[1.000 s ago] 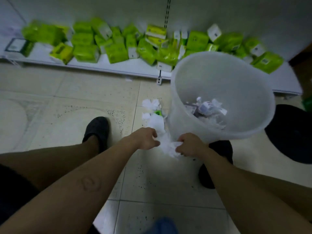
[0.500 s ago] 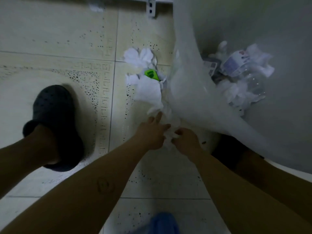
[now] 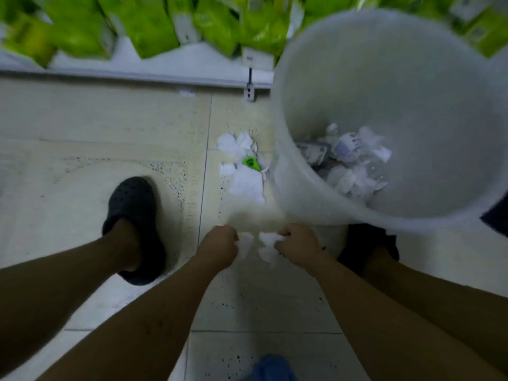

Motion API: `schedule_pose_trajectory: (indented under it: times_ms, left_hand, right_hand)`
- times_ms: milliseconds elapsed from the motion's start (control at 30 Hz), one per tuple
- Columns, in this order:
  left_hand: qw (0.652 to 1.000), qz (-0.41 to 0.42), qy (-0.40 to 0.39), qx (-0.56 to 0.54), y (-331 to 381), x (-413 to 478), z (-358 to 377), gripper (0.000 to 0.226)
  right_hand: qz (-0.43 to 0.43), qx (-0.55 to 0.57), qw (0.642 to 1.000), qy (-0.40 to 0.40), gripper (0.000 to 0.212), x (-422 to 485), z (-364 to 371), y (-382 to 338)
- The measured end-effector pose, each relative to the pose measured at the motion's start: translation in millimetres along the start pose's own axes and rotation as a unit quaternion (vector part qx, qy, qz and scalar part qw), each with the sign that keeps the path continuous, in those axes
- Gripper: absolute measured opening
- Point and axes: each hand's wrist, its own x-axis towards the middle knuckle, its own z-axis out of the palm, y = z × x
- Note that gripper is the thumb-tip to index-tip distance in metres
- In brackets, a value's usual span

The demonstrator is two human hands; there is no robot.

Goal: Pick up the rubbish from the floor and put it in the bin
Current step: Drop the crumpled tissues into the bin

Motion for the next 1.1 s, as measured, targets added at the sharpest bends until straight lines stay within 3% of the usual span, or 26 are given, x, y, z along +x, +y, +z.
schedule_pose_trajectory:
  times_ms: [33, 200, 367, 500, 667, 767, 833, 933, 1100]
  left_hand:
    - [1.0, 0.002, 0.018, 0.004, 2.6, -8.0, -17.3, 0.02]
    - [0.988, 0.051, 0.139, -0.044, 34.0, -57.6, -106.3, 0.021]
    - [0.952, 0.12, 0.262, -0.098, 82.8, -109.6, -164.3, 0.013]
    - [0.92, 0.189, 0.328, -0.103, 136.0, -131.6, -181.6, 0.016]
    - [0.915, 0.267, 0.298, -0.055, 203.2, -124.9, -170.9, 0.01]
    - [0.936, 0.253, 0.244, -0.007, 234.3, -107.8, -149.3, 0.031]
    - [0.945, 0.248, 0.199, 0.072, 247.5, -97.4, -134.6, 0.052]
    - [0.944, 0.258, 0.167, 0.117, 257.4, -92.8, -114.2, 0.06]
    - [0.933, 0.29, 0.181, 0.11, 268.7, -102.7, -117.0, 0.053]
  right_hand:
    - [-0.026, -0.01, 1.0, 0.009, 0.009, -10.8, -8.0, -12.6]
    - [-0.183, -0.028, 0.979, 0.089, 0.03, -70.6, -50.1, -73.3]
    - [-0.284, -0.042, 0.941, 0.18, 0.012, -129.3, -108.4, -108.9]
    - [-0.297, -0.064, 0.918, 0.255, 0.006, -163.0, -171.3, -102.7]
    - [-0.208, 0.012, 0.916, 0.343, 0.009, -167.7, -239.6, -50.2]
    - [-0.131, -0.037, 0.966, 0.222, 0.058, -157.1, -258.9, -17.6]
    - [-0.111, -0.088, 0.975, 0.172, 0.075, -151.0, -268.9, -11.9]
    - [-0.116, -0.099, 0.975, 0.159, 0.069, -150.5, -276.6, -17.8]
    - [-0.127, -0.089, 0.97, 0.186, 0.06, -164.3, -267.5, -29.1]
